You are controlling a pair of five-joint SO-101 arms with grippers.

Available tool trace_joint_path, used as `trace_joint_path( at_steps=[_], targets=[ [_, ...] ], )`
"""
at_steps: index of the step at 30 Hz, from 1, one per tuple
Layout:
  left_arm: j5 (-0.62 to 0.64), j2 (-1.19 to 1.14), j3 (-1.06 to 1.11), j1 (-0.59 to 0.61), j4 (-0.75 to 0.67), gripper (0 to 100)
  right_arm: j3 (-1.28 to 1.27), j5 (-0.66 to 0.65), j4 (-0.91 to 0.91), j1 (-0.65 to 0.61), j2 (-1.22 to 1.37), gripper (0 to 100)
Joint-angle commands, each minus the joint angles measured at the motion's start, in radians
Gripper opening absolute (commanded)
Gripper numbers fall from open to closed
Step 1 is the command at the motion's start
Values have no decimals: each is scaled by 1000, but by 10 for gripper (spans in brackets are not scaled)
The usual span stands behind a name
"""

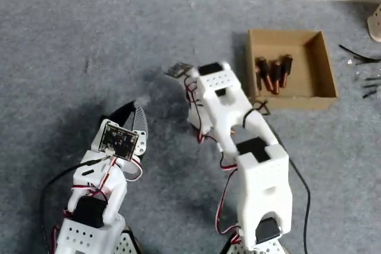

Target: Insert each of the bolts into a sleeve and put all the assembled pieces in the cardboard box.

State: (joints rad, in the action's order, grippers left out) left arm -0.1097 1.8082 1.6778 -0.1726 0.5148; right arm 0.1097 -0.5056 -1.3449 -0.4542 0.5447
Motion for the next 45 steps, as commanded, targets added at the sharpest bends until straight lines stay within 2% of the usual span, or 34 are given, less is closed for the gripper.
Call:
trace_joint_path(
  at_steps=[1, 10, 11, 13, 15, 22, 24, 28, 33, 40, 45],
  targets=[
    [11, 5, 18, 7, 0, 7, -61, -15, 113, 1, 13, 197],
    [11, 7, 18, 7, 0, 7, -105, -25, 131, 4, 15, 183],
    [11, 7, 18, 7, 0, 7, -117, -52, 131, 2, 13, 148],
    [11, 7, 18, 5, 0, 7, -137, -150, 130, 2, 12, 10],
    [11, 7, 18, 7, 0, 7, -153, -175, 125, 2, 8, 22],
    [11, 7, 18, 5, 0, 7, -150, -149, 131, 33, -13, 5],
    [11, 7, 18, 5, 0, 7, -151, -146, 131, 65, -84, 5],
    [11, 7, 18, 4, 0, 7, -191, -48, 163, 137, -317, 5],
    [11, 7, 18, 4, 0, 7, -501, 9, 378, 157, -641, 5],
    [11, 7, 18, 19, -2, 7, -1099, 34, 812, 160, -1098, 5],
    [11, 7, 13, 87, -15, 7, -1374, 34, 866, 160, -1340, 5]
  ],
)
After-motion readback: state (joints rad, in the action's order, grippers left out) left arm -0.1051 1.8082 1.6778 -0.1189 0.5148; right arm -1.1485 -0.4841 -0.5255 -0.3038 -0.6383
